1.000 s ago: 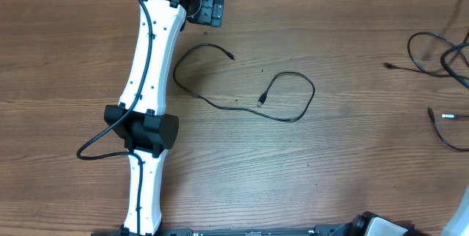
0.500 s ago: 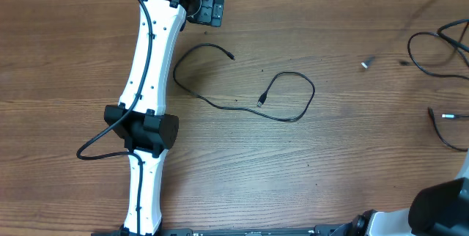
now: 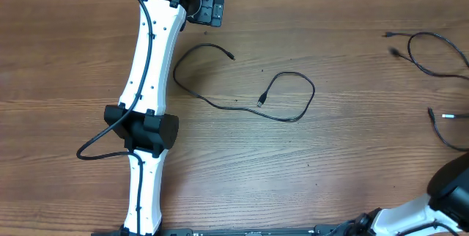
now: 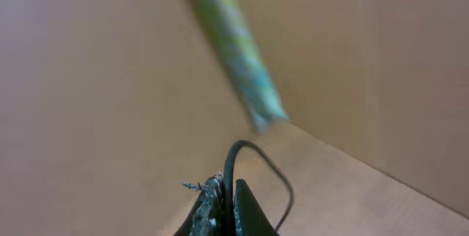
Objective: Untangle cables
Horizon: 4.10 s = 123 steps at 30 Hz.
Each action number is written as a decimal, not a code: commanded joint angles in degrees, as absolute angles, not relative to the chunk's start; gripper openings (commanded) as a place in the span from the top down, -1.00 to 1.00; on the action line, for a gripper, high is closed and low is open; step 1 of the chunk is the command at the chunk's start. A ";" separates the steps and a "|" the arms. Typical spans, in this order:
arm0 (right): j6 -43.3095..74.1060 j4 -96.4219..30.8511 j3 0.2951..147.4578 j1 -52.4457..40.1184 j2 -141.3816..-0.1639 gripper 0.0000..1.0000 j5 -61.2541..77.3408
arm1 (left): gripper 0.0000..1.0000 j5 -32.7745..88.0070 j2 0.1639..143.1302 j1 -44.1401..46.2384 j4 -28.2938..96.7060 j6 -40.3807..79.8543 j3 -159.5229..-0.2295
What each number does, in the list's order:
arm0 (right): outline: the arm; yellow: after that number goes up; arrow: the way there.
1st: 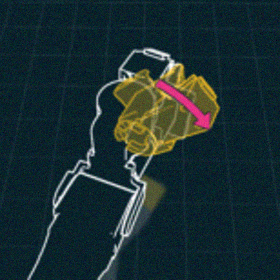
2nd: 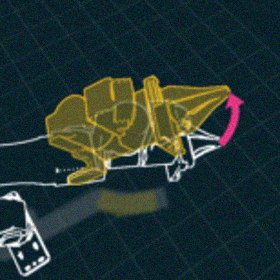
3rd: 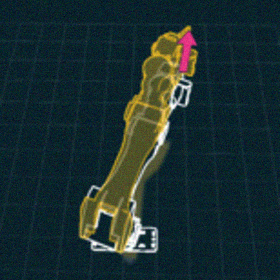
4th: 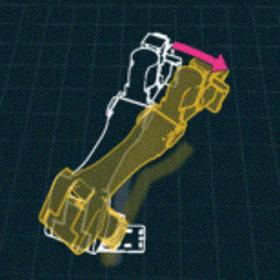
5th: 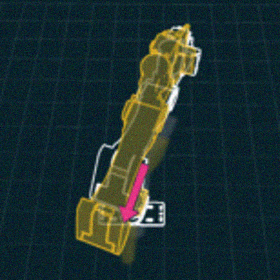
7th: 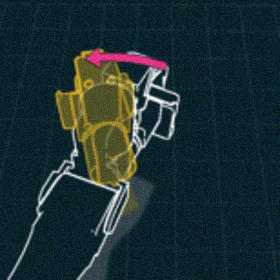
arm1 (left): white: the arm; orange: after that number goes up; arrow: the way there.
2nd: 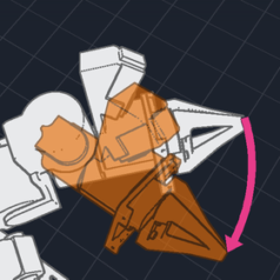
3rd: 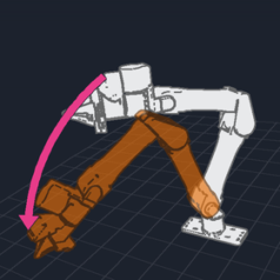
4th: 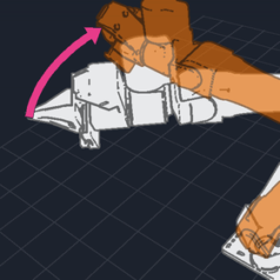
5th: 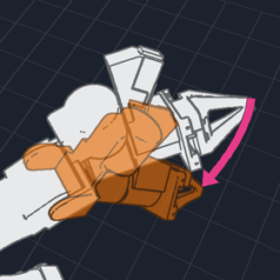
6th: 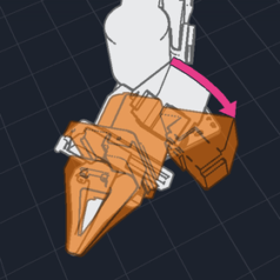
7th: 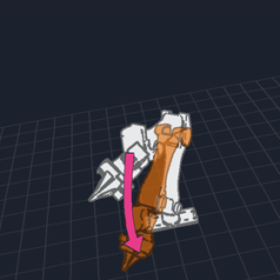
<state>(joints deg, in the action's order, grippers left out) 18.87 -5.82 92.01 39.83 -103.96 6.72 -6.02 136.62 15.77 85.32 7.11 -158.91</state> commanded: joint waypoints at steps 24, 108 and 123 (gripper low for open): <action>22.59 -13.28 92.33 44.95 -105.67 -1.00 42.76 | -0.99 -5.52 136.57 16.43 85.23 7.73 -159.26; -48.90 -39.24 78.70 -32.25 -119.83 0.22 21.02 | -1.00 -5.52 136.57 16.43 85.23 7.73 -159.26; -45.89 -39.57 78.89 -32.23 -119.79 0.92 13.19 | -0.99 -5.52 136.57 16.43 85.23 7.73 -159.26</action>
<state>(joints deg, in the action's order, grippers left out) -47.16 -39.40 79.05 -32.29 -119.24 17.98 -6.02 136.62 15.77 85.34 7.11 -158.91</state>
